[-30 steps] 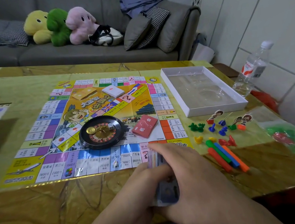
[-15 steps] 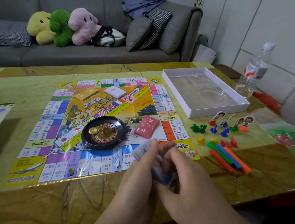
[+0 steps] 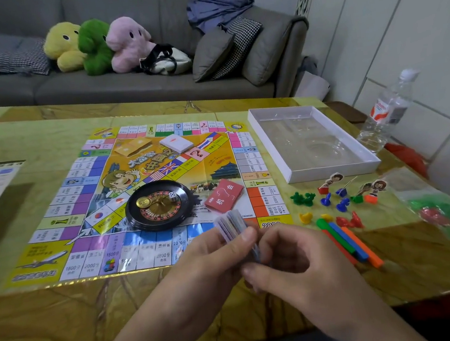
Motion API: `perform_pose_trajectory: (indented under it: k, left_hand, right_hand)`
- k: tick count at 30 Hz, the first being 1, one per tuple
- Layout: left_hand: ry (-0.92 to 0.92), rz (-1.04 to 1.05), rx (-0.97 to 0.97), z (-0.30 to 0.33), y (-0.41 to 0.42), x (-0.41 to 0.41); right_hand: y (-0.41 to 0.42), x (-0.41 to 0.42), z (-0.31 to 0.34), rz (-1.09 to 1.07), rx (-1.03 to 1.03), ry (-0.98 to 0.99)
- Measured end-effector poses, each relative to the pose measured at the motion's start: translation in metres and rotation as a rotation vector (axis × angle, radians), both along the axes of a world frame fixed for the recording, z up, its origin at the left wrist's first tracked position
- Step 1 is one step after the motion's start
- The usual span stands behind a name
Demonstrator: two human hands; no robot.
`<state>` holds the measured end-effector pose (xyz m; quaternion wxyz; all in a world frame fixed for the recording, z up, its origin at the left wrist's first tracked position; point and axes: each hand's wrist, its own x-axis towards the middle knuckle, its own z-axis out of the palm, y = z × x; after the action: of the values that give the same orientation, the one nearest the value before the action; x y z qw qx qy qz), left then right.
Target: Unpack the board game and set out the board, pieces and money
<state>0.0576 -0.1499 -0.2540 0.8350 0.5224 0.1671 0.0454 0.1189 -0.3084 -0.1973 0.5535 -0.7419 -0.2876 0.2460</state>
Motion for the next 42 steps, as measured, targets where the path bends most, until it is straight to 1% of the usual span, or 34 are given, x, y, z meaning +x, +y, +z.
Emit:
perform_pose_trajectory:
  k: [3, 7, 10, 16, 18, 20, 21, 22, 25, 26, 29, 33, 37, 42]
  left_hand:
    - [-0.01, 0.034, 0.051, -0.004, 0.002, 0.001]
    - [-0.051, 0.012, 0.156, 0.002, -0.002, -0.002]
    - [-0.059, 0.004, 0.194, 0.006, -0.002, -0.004]
    - [-0.065, -0.031, 0.208, 0.018, -0.003, -0.007]
    - [-0.052, -0.034, 0.218, 0.022, -0.001, -0.009]
    - [-0.025, -0.014, 0.221, 0.026, 0.0, -0.011]
    - [-0.009, 0.009, 0.208, 0.028, 0.003, -0.012]
    - [0.012, 0.031, 0.198, 0.03, 0.003, -0.013]
    - [0.083, 0.029, 0.279, 0.041, 0.004, -0.016]
    - [0.09, 0.027, 0.293, 0.045, 0.003, -0.017]
    - [0.095, 0.125, 0.317, 0.049, 0.007, -0.017]
    - [0.113, 0.21, 0.398, 0.048, 0.01, -0.018]
    - [0.078, 0.302, 0.473, 0.052, 0.019, -0.015]
    - [0.031, 0.404, 0.456, 0.064, 0.055, -0.007]
  right_hand:
    - [0.0, 0.001, -0.002, 0.008, 0.042, 0.068]
    - [0.001, 0.0, -0.003, 0.027, 0.032, 0.142]
    - [0.0, 0.003, -0.002, 0.039, -0.026, 0.094]
    - [-0.004, 0.007, 0.0, 0.044, 0.008, 0.101]
    - [-0.004, 0.008, 0.002, 0.024, -0.01, 0.088]
    - [-0.005, 0.009, 0.004, 0.0, -0.054, 0.034]
    - [-0.005, 0.008, 0.004, -0.01, -0.081, -0.022]
    - [-0.005, 0.009, 0.004, -0.028, -0.12, -0.109]
    - [-0.004, 0.007, 0.002, -0.058, -0.288, -0.4]
    - [-0.003, 0.005, 0.002, -0.055, -0.331, -0.467]
    - [0.004, 0.0, 0.002, -0.019, -0.367, -0.618]
    - [0.018, -0.003, 0.006, 0.027, -0.417, -0.664]
    - [0.04, 0.004, 0.014, 0.065, -0.446, -0.691]
    - [0.088, 0.028, 0.03, 0.115, -0.414, -0.735]
